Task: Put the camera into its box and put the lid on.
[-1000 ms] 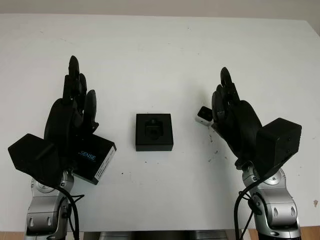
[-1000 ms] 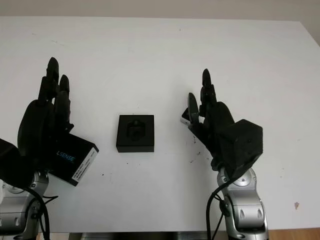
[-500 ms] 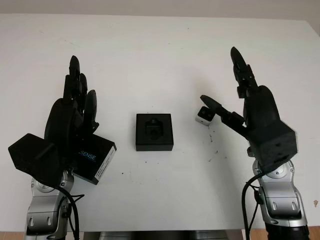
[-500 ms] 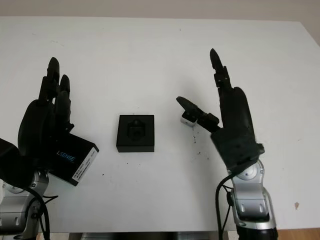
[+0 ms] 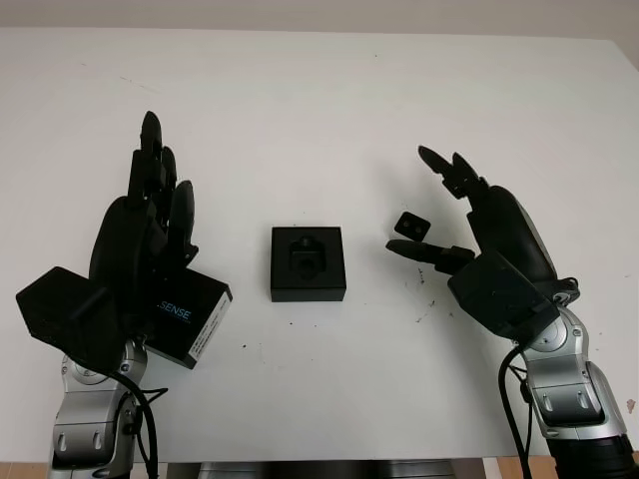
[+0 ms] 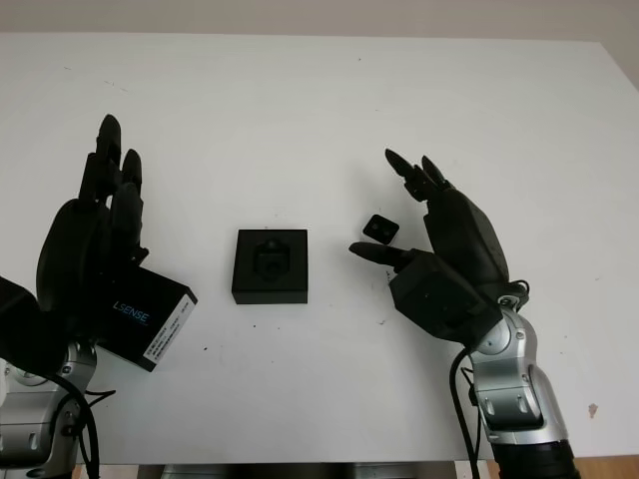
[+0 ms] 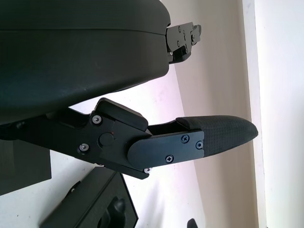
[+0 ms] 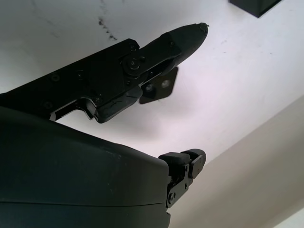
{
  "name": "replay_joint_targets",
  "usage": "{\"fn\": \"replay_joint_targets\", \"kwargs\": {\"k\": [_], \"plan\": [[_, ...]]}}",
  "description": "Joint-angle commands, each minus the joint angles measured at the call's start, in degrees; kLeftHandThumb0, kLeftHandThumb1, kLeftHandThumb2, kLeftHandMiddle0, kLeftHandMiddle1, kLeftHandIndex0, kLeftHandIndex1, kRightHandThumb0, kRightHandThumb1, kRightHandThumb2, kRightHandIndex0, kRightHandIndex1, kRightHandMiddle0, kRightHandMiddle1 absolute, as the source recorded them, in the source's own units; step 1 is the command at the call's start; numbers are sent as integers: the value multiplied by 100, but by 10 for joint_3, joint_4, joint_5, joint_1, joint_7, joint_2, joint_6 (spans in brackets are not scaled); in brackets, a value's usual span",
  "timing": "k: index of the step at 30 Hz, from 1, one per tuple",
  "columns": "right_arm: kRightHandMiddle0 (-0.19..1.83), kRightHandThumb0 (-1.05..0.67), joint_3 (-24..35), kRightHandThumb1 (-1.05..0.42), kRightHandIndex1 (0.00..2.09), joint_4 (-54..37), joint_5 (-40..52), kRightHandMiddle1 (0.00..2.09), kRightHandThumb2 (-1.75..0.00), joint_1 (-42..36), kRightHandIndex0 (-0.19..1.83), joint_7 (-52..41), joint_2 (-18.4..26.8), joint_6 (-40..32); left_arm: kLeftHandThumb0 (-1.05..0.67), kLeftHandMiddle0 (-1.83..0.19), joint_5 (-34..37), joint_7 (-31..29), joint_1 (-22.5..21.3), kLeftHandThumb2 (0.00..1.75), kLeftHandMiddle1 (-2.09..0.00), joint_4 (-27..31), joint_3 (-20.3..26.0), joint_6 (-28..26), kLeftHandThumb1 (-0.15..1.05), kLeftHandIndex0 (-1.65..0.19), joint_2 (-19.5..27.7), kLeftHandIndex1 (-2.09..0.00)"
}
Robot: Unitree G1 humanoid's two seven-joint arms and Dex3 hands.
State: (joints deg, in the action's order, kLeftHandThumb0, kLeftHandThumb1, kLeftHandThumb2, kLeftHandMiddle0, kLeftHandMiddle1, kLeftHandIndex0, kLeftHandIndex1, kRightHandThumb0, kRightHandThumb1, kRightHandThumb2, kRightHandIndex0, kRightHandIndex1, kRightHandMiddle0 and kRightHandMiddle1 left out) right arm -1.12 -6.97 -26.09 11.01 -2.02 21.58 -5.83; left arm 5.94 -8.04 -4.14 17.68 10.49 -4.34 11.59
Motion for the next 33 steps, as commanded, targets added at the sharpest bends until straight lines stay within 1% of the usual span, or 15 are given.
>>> {"fn": "replay_joint_targets", "kwargs": {"k": [1, 4, 9, 12, 15, 18, 22, 27, 30, 33], "plan": [[33, -78, -4, -82, 6, 14, -7, 11, -5, -5, 4, 10, 5, 14, -85, 19, -1, 1, 2, 61, 0, 0, 4, 7, 105, 19, 5, 0], [40, -77, -6, -82, 6, 11, -12, 14, -5, -7, 4, 10, 6, 10, -86, 19, 1, -2, 2, 60, 0, -1, 5, 7, 105, 19, 7, 0], [46, -74, -16, -82, 6, -18, -64, 15, -5, -3, 6, -8, 47, 19, -85, 19, 5, -3, 1, 59, 0, -1, 8, 4, 105, 19, 6, 0], [47, -76, -21, -84, 6, -45, -96, 16, -6, 2, 6, -30, 73, 16, -86, 19, 5, -5, 1, 59, 0, -1, 8, 4, 105, 19, 8, 0], [54, -81, -25, -85, 10, -77, -138, 20, -6, 15, 14, -50, 99, 17, -86, 19, 3, -2, 0, 59, 0, -3, 7, 3, 105, 19, 8, 0], [60, -85, -35, -85, 11, -96, -183, 25, -6, 32, 20, -71, 110, 4, -86, 19, 3, 0, -2, 58, 0, -2, 4, 0, 105, 19, 7, 0], [62, -86, -45, -85, 12, -105, -213, 28, -5, 45, 23, -97, 110, -5, -86, 19, 1, -2, -5, 58, 0, -7, 0, 6, 105, 19, 8, 0], [58, -87, -65, -89, 10, -111, -255, 26, -7, 49, 23, -128, 109, -15, -87, 19, 4, 1, -9, 58, 0, -5, 0, -3, 105, 19, 7, 0], [56, -89, -86, -94, 9, -112, -300, 25, -8, 48, 23, -135, 96, -33, -88, 19, 5, 4, -11, 57, 0, -3, 1, -11, 105, 19, 5, 0], [54, -92, -108, -101, 9, -113, -353, 24, -9, 50, 24, -132, 66, -70, -88, 19, 4, 6, -14, 57, 0, -4, -1, -11, 105, 19, 4, 0]]}}
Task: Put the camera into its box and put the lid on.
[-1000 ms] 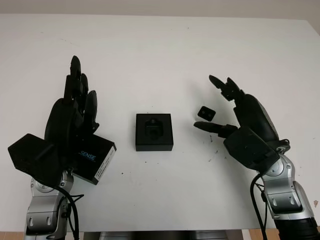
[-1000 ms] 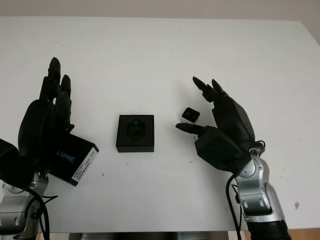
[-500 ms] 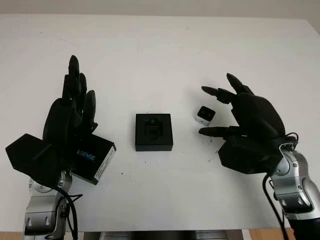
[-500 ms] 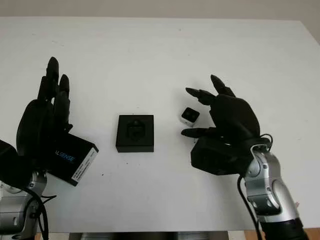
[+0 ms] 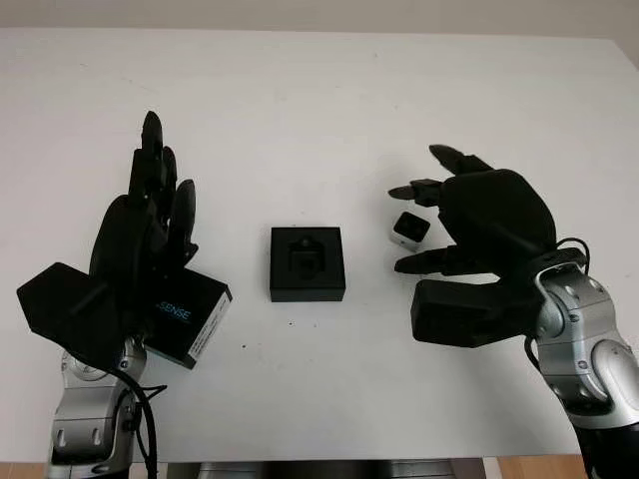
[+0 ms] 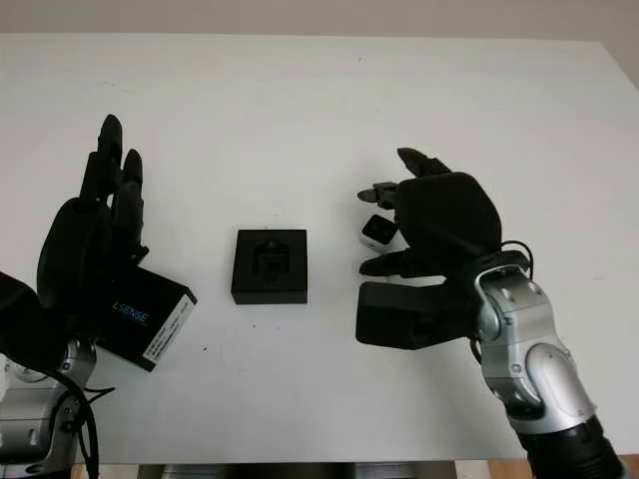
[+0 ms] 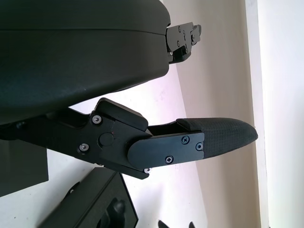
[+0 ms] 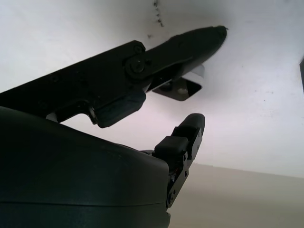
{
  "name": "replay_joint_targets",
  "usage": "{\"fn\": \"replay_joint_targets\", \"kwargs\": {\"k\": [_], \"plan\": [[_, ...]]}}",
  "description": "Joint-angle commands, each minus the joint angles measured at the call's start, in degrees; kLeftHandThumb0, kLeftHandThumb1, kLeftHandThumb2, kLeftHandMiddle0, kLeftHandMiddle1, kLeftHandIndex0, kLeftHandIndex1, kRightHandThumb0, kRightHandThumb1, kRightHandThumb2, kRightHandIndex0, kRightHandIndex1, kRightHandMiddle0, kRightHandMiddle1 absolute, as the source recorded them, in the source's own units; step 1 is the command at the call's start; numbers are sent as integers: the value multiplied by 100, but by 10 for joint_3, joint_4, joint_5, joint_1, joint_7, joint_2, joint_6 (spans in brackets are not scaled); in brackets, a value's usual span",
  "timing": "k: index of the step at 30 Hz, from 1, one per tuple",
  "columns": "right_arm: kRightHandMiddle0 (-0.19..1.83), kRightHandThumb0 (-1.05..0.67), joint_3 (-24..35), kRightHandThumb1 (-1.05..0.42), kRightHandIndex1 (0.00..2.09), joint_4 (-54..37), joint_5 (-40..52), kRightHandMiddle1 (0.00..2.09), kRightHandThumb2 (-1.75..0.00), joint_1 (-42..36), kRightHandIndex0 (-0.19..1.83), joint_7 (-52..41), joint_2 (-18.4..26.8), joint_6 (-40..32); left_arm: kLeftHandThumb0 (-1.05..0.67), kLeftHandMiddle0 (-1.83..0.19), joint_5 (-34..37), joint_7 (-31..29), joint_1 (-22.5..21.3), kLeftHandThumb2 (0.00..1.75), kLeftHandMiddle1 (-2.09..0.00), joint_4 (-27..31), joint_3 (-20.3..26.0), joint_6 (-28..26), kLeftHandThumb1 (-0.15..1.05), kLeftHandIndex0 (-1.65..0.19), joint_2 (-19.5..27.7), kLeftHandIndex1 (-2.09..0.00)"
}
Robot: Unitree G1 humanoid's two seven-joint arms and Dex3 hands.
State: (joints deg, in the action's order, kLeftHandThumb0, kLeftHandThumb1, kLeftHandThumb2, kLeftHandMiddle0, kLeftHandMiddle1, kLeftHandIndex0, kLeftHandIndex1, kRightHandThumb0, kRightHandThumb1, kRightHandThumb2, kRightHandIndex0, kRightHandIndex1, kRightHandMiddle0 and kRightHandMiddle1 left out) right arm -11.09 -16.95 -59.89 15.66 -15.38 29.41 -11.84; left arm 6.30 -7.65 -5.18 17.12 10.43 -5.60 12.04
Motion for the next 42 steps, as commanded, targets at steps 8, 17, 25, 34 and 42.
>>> {"fn": "replay_joint_targets", "kwargs": {"k": [8, 17, 25, 34, 42], "plan": [[58, -96, -49, -105, 8, -10, -164, 30, -15, 16, 26, 1, -77, -87, -86, 19, 7, -3, -12, 58, 0, -10, -3, 11, 105, 19, -1, 0], [26, -95, -57, -105, 5, -10, -237, 99, -17, 13, 25, 2, -114, -108, -84, 19, 13, -8, -17, 58, 0, -22, -4, 18, 105, 19, -3, 0], [15, -94, -44, -105, 4, -35, -251, 122, -15, -3, 22, -16, -110, -103, -85, 19, 10, -1, -15, 55, 0, -19, -1, 16, 105, 19, -3, 0], [10, -90, -32, -102, 4, -66, -282, 94, -6, -19, 17, -89, -108, -98, -86, 19, 5, 2, -17, 53, 0, -16, -1, 11, 105, 19, -1, 0], [20, -81, -18, -94, 5, -71, -285, 67, -5, -20, 13, -118, -111, -93, -87, 19, 2, 7, -16, 51, 0, -13, -2, 7, 105, 19, -2, 0]]}}
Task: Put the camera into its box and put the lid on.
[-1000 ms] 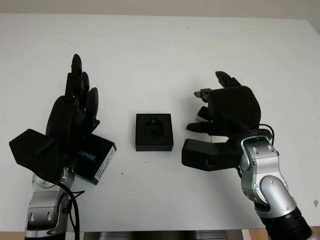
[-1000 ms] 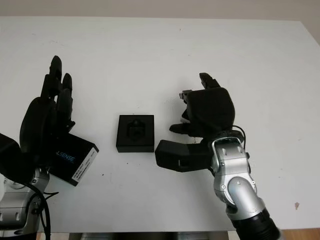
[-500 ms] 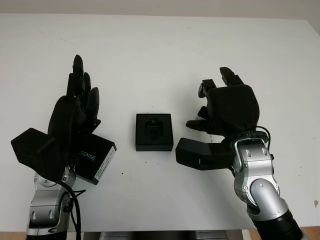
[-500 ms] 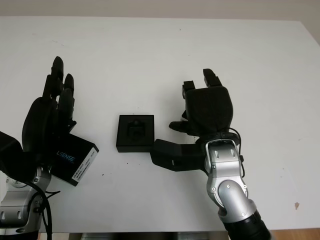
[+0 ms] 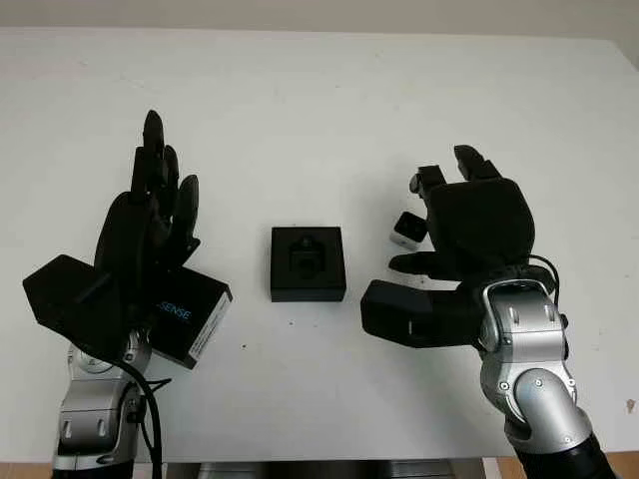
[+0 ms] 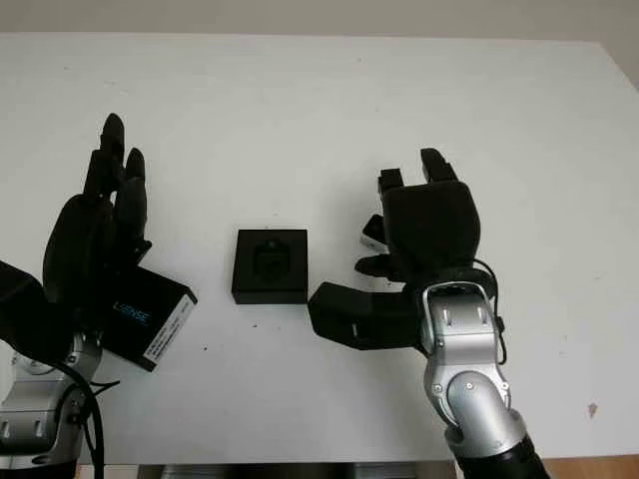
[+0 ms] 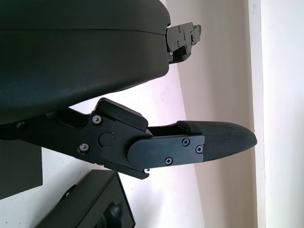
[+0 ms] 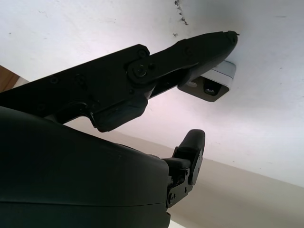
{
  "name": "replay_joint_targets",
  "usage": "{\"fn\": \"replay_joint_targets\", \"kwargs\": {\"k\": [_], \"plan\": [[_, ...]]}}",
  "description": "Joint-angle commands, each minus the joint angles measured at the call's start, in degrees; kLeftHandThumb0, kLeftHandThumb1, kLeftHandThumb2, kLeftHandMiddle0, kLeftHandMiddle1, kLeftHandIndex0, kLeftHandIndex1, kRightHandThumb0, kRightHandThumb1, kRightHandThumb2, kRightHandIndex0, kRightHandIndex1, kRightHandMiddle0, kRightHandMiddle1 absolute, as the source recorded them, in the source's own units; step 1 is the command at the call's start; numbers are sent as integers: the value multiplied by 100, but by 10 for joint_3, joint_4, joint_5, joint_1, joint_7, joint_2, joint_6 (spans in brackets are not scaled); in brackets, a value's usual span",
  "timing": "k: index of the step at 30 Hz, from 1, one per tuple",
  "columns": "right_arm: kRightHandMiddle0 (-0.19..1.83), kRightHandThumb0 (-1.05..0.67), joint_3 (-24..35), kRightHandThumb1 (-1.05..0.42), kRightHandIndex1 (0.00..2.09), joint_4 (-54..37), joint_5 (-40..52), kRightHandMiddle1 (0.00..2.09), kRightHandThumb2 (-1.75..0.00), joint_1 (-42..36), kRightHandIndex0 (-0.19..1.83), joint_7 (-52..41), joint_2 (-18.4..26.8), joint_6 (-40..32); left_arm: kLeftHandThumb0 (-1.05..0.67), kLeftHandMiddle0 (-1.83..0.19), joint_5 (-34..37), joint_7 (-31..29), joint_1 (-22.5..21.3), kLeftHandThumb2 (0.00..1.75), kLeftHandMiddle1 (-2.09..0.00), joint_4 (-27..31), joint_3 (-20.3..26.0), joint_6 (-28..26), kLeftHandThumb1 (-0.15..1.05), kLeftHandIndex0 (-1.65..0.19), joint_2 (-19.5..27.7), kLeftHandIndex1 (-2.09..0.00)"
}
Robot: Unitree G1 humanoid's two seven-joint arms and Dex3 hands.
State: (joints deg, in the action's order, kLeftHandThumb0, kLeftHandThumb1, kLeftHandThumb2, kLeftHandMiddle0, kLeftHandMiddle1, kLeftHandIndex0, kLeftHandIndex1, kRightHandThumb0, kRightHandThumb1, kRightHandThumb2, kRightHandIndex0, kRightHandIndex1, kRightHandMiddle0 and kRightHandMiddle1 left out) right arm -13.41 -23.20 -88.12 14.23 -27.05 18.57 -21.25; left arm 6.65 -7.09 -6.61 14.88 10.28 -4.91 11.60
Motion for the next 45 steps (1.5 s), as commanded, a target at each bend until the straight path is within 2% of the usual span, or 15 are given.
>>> {"fn": "replay_joint_targets", "kwargs": {"k": [1, 4, 7, 12, 16, 21, 29, 33, 39, 45], "plan": [[18, -81, 6, -94, 5, -7, -5, 70, -5, -5, 13, -2, -3, 1, -87, 19, 0, 1, -2, 51, 0, 9, 0, 0, 105, 19, 2, 0], [16, -82, 7, -95, 5, 4, -11, 72, -6, -2, 13, -2, -5, 0, -87, 19, 1, 1, -2, 51, 0, 7, 1, 4, 105, 19, 2, 0], [23, -82, 8, -96, 6, 22, -8, 60, -6, -4, 16, 30, -7, 0, -87, 19, -2, 1, -2, 51, 0, 6, 0, 7, 105, 19, 3, 0], [29, -82, 8, -98, 8, 52, -3, 62, -6, -4, 19, 75, -7, -3, -86, 19, 3, -2, 0, 51, 0, 7, 1, 5, 105, 19, 2, 0], [21, -80, 10, -100, 6, 61, 15, 81, -6, -6, 20, 87, -8, -3, -86, 19, 6, -3, -1, 50, 0, 5, 2, 8, 105, 19, 2, 0], [6, -78, 11, -100, 6, 73, 30, 131, -5, -5, 21, 87, -16, -13, -87, 19, 0, -1, -1, 50, 0, 3, 1, 10, 105, 19, 4, 0], [15, -74, 11, -97, 7, 87, 60, 125, -5, -9, 26, 107, -20, -22, -87, 19, -5, 2, -2, 49, 0, 3, 2, 7, 105, 19, 6, 0], [20, -67, 11, -97, 9, 95, 77, 142, -5, -11, 33, 129, -17, -22, -87, 19, -2, -2, -2, 50, 0, 4, 3, 8, 105, 19, 6, 0], [36, -55, 5, -100, 15, 113, 77, 154, -6, -11, 51, 166, -11, -23, -86, 19, -1, -2, -3, 51, 0, 0, 3, 16, 105, 19, 6, 0], [39, -48, 1, -100, 17, 125, 73, 166, -6, -7, 60, 185, -6, -25, -86, 19, 8, -2, -1, 49, 0, 5, 5, 10, 105, 19, 5, 0]]}}
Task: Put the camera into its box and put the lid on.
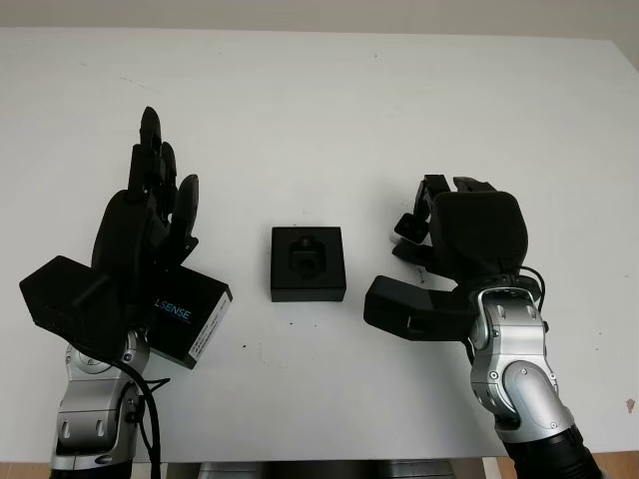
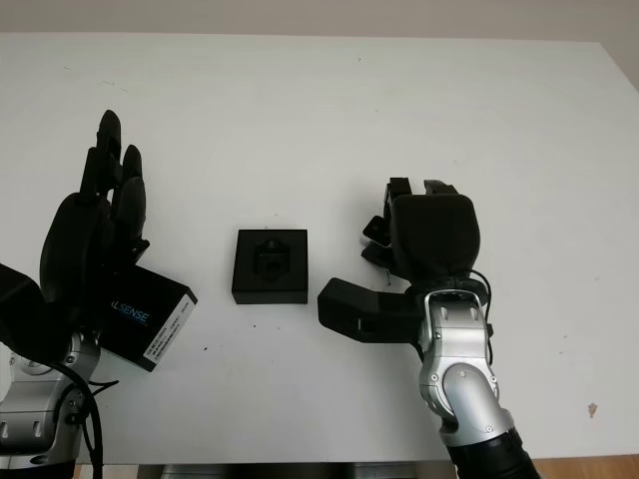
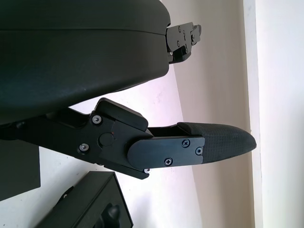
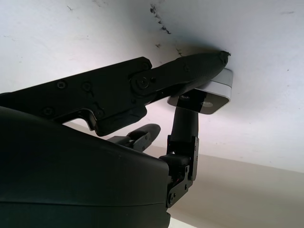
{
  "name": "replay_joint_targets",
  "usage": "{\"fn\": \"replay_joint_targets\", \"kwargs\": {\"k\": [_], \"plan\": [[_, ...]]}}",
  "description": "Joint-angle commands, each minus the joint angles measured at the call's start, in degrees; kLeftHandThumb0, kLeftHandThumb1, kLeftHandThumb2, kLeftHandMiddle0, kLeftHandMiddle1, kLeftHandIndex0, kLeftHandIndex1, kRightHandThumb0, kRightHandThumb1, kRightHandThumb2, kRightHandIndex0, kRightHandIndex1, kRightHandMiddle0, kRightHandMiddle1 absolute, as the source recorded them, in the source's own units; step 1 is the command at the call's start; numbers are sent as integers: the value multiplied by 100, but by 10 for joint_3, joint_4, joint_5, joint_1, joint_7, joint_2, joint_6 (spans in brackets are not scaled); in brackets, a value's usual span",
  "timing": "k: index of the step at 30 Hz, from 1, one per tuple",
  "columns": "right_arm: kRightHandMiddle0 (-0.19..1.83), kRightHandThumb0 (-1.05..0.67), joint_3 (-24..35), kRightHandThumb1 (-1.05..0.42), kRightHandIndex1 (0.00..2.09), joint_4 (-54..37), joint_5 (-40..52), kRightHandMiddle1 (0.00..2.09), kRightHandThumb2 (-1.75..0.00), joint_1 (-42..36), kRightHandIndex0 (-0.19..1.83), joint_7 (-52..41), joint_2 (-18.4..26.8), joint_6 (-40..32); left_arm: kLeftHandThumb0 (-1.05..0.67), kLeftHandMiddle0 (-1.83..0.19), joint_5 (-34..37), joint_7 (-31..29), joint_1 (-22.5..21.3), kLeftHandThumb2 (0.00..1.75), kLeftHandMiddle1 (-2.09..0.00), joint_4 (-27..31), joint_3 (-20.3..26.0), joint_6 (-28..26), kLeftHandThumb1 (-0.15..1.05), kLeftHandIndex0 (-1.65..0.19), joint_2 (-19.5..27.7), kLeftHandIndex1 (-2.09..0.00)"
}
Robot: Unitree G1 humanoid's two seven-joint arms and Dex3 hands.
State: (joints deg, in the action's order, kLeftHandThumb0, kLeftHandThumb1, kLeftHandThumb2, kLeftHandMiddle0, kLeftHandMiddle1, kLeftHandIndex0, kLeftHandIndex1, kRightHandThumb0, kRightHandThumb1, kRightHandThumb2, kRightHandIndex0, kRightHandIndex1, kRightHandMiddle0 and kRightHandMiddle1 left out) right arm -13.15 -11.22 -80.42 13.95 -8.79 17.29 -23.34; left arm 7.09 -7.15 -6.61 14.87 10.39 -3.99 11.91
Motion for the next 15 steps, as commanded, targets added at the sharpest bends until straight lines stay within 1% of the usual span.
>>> {"fn": "replay_joint_targets", "kwargs": {"k": [1, 4, 7, 10, 12, 15], "plan": [[39, -48, -2, -101, 17, 6, -3, 170, -6, -4, 61, 4, 9, -3, -86, 19, 4, -2, 0, 49, 0, 6, 4, 0, 105, 19, 3, 0], [37, -47, -2, -102, 17, 6, 0, 170, -6, -3, 63, 1, 7, -5, -86, 19, 6, -1, 0, 50, 0, 6, 5, 0, 105, 19, 2, 0], [38, -46, -6, -102, 17, 4, -10, 159, -5, 0, 64, -21, 10, -9, -85, 19, 9, 0, -1, 49, 0, 5, 6, 3, 105, 19, 1, 0], [43, -45, -5, -101, 19, 3, -1, 156, -5, -2, 68, -13, 17, 2, -85, 19, 4, 6, 0, 47, 0, 2, 6, 11, 105, 19, 0, 0], [43, -43, -1, -102, 18, -1, 20, 155, -6, -5, 65, -4, 19, 12, -85, 19, 2, 6, 2, 47, 0, 3, 6, 10, 105, 19, 2, 0], [44, -41, 19, -104, 15, -8, 92, 158, -6, -10, 63, 29, 16, 41, -85, 19, -1, 7, 4, 47, 0, 5, 5, 7, 105, 19, 4, 0]]}}
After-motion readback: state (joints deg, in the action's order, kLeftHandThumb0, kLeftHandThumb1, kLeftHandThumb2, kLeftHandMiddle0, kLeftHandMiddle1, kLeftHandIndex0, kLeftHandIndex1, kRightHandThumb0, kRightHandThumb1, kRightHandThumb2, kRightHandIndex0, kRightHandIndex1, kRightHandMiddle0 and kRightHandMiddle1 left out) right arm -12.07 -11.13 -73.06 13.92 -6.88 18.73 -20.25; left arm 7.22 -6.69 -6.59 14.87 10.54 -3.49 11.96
